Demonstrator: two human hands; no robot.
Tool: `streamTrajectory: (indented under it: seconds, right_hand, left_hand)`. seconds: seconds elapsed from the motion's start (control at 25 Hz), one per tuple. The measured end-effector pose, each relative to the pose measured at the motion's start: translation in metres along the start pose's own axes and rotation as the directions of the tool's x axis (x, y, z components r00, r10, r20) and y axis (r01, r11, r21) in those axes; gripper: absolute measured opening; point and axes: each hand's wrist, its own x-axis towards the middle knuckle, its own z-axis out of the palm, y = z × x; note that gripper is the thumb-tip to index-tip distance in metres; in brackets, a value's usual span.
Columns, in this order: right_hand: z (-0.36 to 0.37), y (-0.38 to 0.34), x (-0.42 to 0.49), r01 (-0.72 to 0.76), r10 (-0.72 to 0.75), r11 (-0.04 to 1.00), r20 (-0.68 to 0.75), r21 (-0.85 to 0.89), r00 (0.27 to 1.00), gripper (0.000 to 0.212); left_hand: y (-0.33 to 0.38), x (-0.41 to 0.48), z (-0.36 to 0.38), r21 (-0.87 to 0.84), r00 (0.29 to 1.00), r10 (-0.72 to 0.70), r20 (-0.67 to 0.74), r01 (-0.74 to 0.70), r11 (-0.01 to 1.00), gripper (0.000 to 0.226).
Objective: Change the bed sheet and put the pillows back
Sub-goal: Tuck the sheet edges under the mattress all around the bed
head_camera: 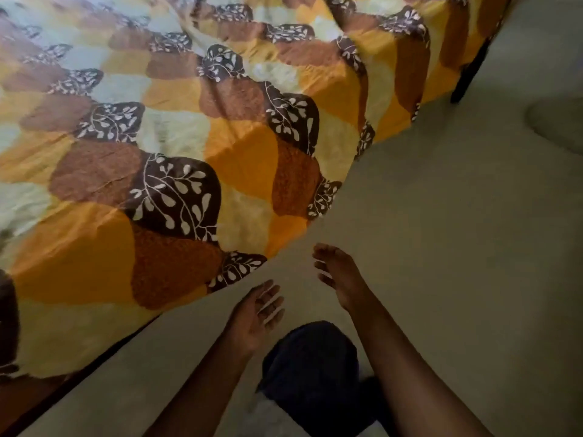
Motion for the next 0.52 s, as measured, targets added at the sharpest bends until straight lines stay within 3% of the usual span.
streamTrajectory:
  seconds: [0.12, 0.24, 0.32, 0.36, 0.44, 0.52]
  right_hand:
    - [-0.04, -0.035, -0.017, 0.054, -0.054, 0.996, -0.002, -0.067, 0.999, 0.019]
    - [-0.069, -0.085, -0.019, 0.198, -0.201, 0.978, -0.051, -0.061, 0.978, 0.012]
    - [-0.078, -0.12, -0.014, 0.271, -0.274, 0.961, -0.074, -0.056, 0.959, 0.01]
    - [-0.083, -0.139, -0.008, 0.306, -0.309, 0.95, -0.074, -0.058, 0.948, 0.009]
    - [-0.091, -0.174, 0.004, 0.38, -0.388, 0.919, -0.07, -0.108, 0.919, 0.009]
    - [-0.099, -0.21, 0.025, 0.479, -0.496, 0.861, -0.071, -0.175, 0.866, 0.01]
  left_hand:
    - [0.008, -0.032, 0.055, 0.319, 0.999, 0.039, 0.031, -0.047, 0.947, 0.019]
    - [0.037, -0.058, 0.12, 0.59, 0.957, 0.23, 0.179, -0.292, 0.753, 0.021]
    - [0.067, -0.071, 0.157, 0.651, 0.869, 0.364, 0.336, -0.494, 0.577, 0.018]
    - [0.083, -0.073, 0.177, 0.673, 0.808, 0.41, 0.423, -0.583, 0.455, 0.018]
    - [0.119, -0.066, 0.222, 0.695, 0.645, 0.465, 0.607, -0.714, 0.083, 0.018]
    - [0.157, -0.053, 0.277, 0.632, 0.483, 0.469, 0.74, -0.738, -0.238, 0.021]
